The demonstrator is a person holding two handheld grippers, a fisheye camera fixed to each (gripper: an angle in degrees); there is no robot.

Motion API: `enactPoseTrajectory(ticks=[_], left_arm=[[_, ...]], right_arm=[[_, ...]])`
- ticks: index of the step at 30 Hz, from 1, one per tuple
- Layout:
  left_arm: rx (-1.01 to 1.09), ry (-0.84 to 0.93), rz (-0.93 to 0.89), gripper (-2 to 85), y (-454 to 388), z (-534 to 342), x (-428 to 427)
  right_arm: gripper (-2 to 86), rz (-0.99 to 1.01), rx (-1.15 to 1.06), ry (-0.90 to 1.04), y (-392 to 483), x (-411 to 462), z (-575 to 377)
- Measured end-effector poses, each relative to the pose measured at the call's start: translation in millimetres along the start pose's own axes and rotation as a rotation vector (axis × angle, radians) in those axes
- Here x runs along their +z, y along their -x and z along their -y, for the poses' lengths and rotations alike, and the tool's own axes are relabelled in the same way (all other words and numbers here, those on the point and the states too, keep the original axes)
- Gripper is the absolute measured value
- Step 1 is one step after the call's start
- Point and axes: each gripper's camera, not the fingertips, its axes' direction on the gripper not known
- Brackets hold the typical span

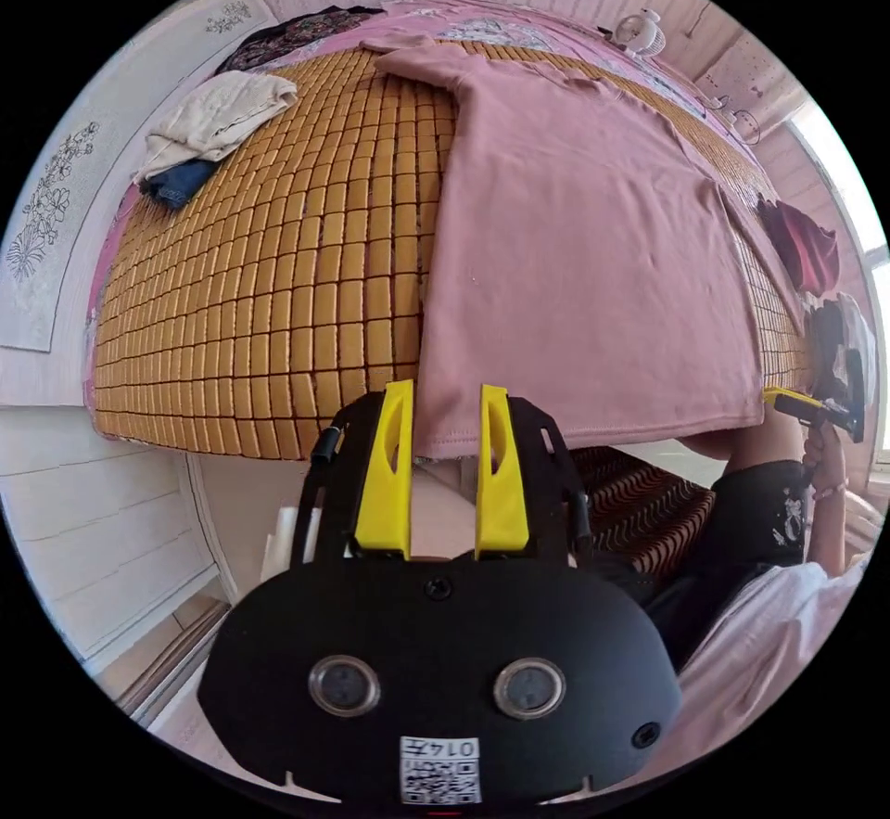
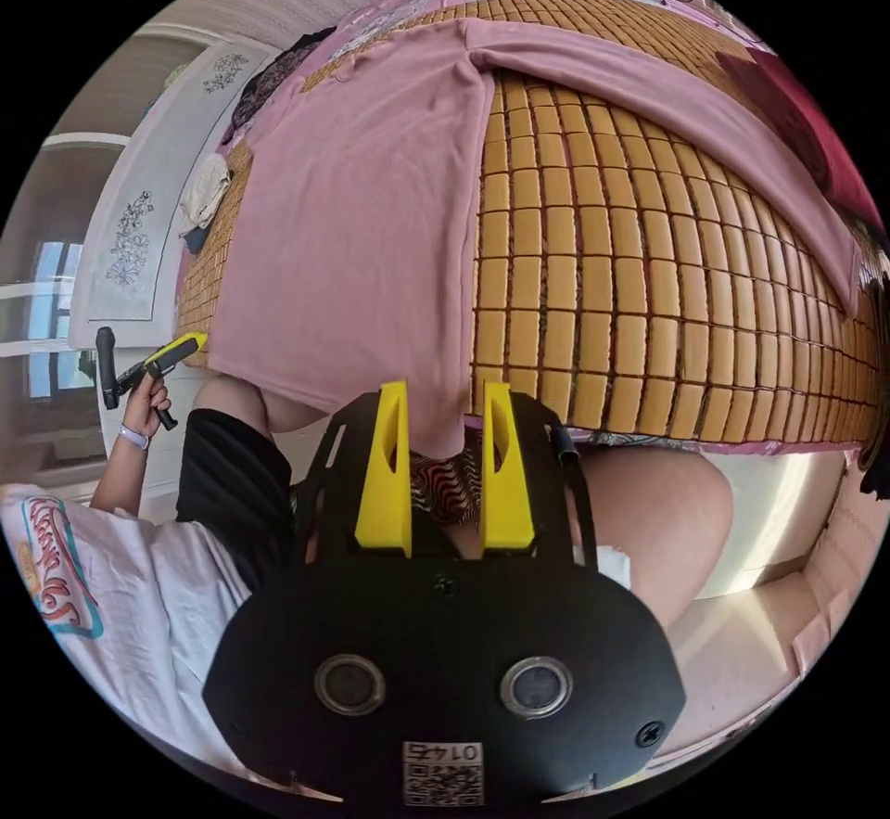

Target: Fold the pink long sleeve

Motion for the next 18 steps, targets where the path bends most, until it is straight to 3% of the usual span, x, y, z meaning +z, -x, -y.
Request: enactPoseTrajectory(ticks=[5,8,11,14,18], left_arm=[[0.047,0.045,0.016,7.6,2.6,-14.6,6.7],[0.106,-0.001,-0.024,1.1,6.8,-29.0,-11.0],[0.14,-0.01,-0.127,1.0,11.2,-50.3,-24.3],[0.148,0.052,-0.224,3.5,19.9,-64.2,-21.8],[0.095,-0.042,-0.215,4.5,48.2,-78.7,-50.2]], right_arm=[[8.7,-0.029,-0.004,0.176,17.3,0.3,22.8],[4.6,-0.056,-0.024,0.183,29.6,-8.0,34.0],[3.4,-0.073,-0.046,0.154,40.9,-34.9,34.5],[4.7,-0.137,-0.027,0.133,47.3,-51.0,35.9],[10.3,-0.119,0.007,0.17,56.4,-75.6,50.5]])
